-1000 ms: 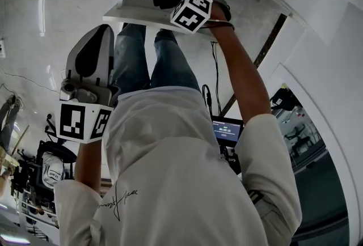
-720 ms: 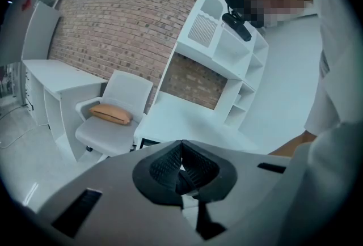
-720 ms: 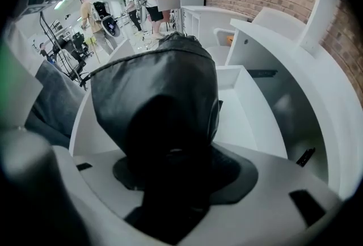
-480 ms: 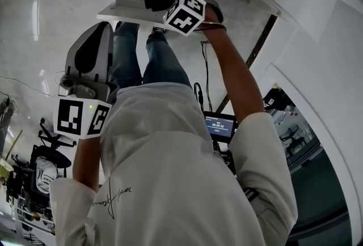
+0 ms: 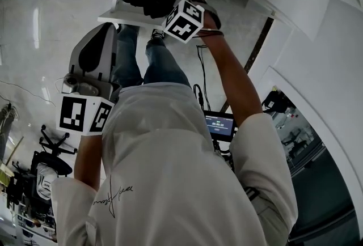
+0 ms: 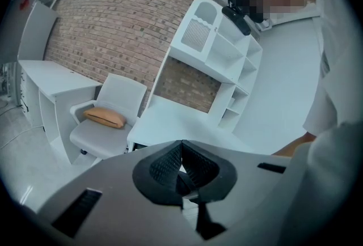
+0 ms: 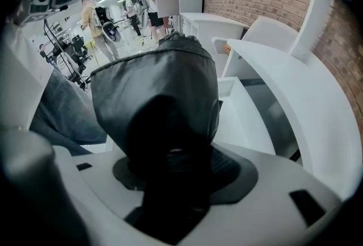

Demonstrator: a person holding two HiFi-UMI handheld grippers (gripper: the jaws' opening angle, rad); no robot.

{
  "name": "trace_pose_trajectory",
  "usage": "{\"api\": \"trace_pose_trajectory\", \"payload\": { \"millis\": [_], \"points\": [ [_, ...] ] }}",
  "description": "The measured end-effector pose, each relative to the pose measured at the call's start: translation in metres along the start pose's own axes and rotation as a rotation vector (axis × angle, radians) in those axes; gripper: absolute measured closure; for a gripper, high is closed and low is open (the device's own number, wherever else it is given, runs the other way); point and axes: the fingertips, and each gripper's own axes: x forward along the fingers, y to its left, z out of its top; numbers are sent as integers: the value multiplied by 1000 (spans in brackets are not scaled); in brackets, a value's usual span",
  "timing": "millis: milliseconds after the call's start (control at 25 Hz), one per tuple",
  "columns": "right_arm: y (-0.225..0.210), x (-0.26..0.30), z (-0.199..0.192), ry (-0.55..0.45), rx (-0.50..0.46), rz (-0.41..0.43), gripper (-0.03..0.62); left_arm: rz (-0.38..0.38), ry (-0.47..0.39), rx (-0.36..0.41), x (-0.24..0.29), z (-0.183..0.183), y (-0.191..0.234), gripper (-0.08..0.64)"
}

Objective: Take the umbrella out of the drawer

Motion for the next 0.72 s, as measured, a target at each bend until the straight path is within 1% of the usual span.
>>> {"api": "trace_pose_trajectory", "payload": {
  "millis": [240, 360, 480, 720],
  "points": [
    [4, -10, 2, -10, 2, -11, 341, -22, 0, 13, -3, 1, -9, 545],
    [9, -14, 3, -24, 21, 2, 341, -29, -7, 16, -4, 2, -14, 545],
    [9, -21, 3, -34, 33, -4, 341, -38, -20, 18, -4, 6, -20, 545],
    [9, -30, 8, -47, 24, -25, 341, -33, -39, 20, -6, 9, -19, 545]
  ]
}}
